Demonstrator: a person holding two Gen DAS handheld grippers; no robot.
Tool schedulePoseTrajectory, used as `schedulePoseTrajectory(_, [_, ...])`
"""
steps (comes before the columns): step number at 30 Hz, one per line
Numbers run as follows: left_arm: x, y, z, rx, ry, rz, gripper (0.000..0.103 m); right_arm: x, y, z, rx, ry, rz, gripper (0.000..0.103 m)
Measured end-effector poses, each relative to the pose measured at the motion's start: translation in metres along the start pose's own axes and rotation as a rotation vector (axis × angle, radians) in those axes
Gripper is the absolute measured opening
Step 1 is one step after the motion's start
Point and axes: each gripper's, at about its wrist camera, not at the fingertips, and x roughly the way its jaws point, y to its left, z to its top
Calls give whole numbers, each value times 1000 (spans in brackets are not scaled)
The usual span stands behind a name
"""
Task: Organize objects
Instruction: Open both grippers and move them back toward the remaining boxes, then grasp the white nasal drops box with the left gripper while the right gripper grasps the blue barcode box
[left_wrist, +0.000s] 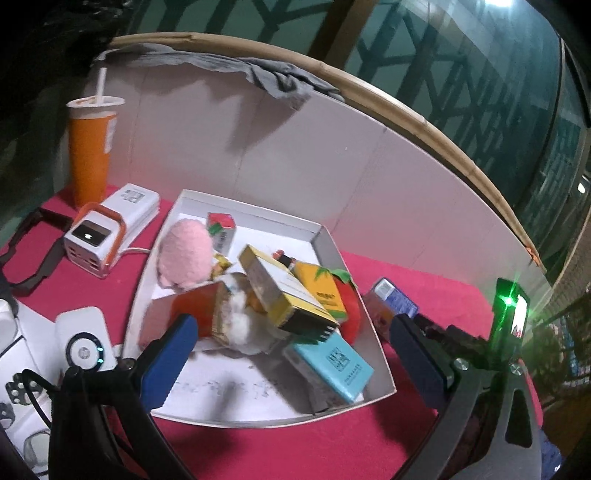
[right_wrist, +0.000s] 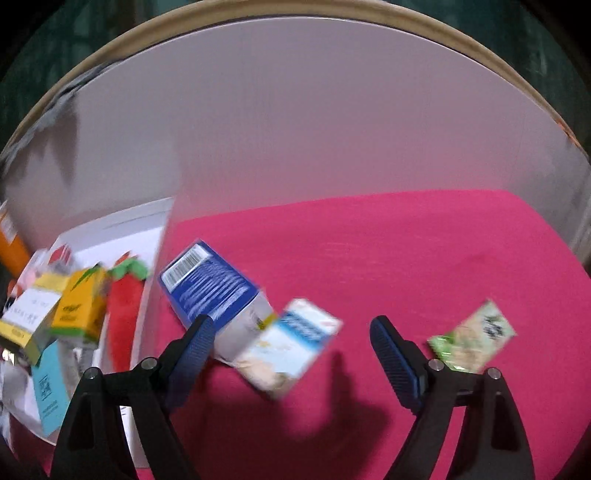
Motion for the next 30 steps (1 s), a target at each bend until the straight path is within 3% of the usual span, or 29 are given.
schedulePoseTrajectory(4, [4,-12,-5,26,17,-14,103,-10,-11,5,-8,-34,89,90])
schedulePoseTrajectory(8, [4,-21,-7,48,26,-22,103,-14,15,13,-196,-65,142,93])
schedulePoseTrajectory(14, [8,-34,-14,93,57,-38,103,35,44,23,-347,32,101,93])
schedulePoseTrajectory(15, [9,-38,-15,108,67,-42,103,44,45,21,-354,59,105,91])
schedulePoseTrajectory(18, [16,-53,-17,169,101,-61,103,63,48,16,-357,131,123,66])
schedulePoseTrajectory(20, [26,-68,-18,221,139,-84,103,60,41,16,-324,128,120,59])
schedulePoseTrajectory(23, [40,-91,-20,284,181,-129,103,40,22,14,-252,79,141,58])
schedulePoseTrajectory(26, [64,-124,-23,368,239,-174,103,-2,-19,11,-119,-8,159,58])
schedulePoseTrajectory(30, [104,-168,-34,488,309,-173,103,-51,-79,-1,37,-92,144,58])
